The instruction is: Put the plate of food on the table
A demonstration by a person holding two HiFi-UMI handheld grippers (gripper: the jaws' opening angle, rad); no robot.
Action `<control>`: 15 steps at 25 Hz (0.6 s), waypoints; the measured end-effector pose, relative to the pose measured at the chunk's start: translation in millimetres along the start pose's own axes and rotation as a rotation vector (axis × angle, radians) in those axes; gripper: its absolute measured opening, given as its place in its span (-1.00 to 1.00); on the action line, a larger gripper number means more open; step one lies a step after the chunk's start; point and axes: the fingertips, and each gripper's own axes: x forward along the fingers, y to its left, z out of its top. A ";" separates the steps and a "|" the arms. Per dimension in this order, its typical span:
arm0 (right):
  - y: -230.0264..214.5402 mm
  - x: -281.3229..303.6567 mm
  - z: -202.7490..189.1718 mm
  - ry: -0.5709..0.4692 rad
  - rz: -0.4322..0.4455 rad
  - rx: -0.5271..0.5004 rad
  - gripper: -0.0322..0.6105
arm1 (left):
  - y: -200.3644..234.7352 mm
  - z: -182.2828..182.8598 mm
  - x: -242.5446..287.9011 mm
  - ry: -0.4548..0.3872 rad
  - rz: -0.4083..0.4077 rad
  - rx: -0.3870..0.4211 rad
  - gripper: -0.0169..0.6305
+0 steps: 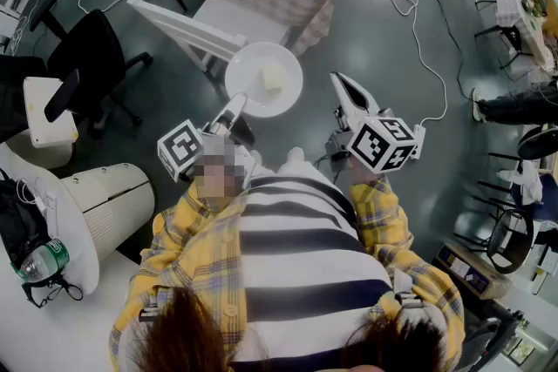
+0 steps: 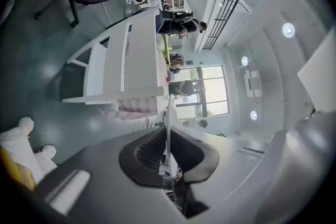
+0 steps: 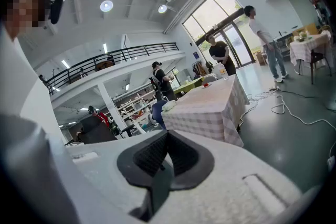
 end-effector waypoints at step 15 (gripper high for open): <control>0.0 -2.4 -7.9 -0.001 0.018 0.041 -0.89 | 9.4 -1.8 -1.1 -0.001 0.013 0.011 -0.90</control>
